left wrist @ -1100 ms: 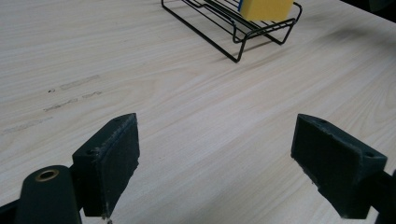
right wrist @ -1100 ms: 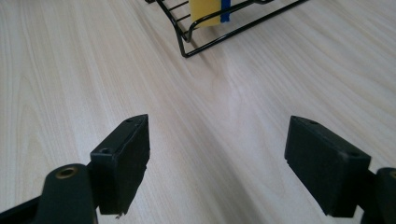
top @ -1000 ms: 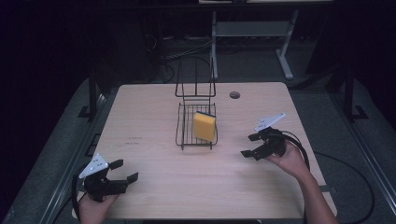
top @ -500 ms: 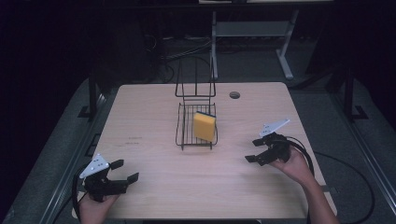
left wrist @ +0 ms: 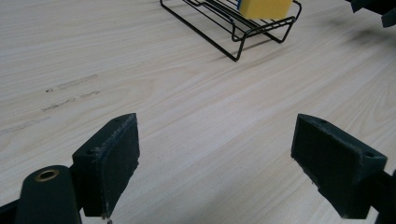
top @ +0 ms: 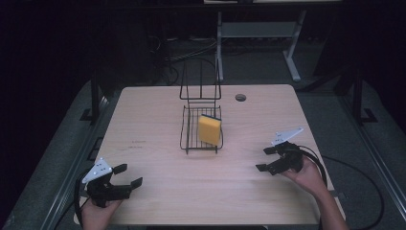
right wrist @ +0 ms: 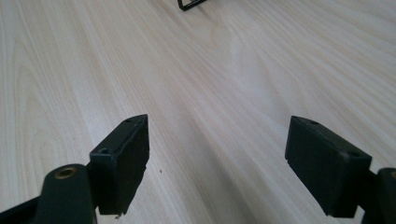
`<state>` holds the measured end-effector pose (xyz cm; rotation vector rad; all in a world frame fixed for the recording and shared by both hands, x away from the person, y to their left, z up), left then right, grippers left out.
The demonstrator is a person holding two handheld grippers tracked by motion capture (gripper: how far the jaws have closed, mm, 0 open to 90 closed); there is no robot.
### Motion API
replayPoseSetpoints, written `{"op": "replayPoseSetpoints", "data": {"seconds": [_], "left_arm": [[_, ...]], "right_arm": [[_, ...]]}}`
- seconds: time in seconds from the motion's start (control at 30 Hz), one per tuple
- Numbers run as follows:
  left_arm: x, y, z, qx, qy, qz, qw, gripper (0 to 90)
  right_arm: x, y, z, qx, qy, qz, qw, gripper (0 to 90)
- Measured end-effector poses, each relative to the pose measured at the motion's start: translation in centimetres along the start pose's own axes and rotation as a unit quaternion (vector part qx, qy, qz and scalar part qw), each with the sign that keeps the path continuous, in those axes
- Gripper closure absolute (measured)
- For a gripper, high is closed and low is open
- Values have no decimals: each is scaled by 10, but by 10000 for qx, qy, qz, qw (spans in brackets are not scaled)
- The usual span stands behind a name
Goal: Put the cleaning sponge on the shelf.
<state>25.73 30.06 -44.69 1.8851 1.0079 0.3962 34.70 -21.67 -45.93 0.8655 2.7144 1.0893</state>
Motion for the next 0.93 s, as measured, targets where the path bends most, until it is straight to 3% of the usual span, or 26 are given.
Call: {"op": "replayPoseSetpoints", "data": {"seconds": [0.67,0.93], "left_arm": [[-1,0,1,16,-11,4,10000,147],[-1,0,2,22,-9,17,10000,147]], "right_arm": [[8,-26,-6,-40,-33,124,9999,212],[22,-33,-13,-240,-145,90,9996,212]]}}
Point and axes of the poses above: each handheld gripper's, and its own axes: z roughly forward along the jaws, y roughly out of its top, x roughly to its left, the point moved 3 cm from there along z, roughly forward along the jaws, and after that the axes turned 1 degree about -z, right-handed, at the moved point
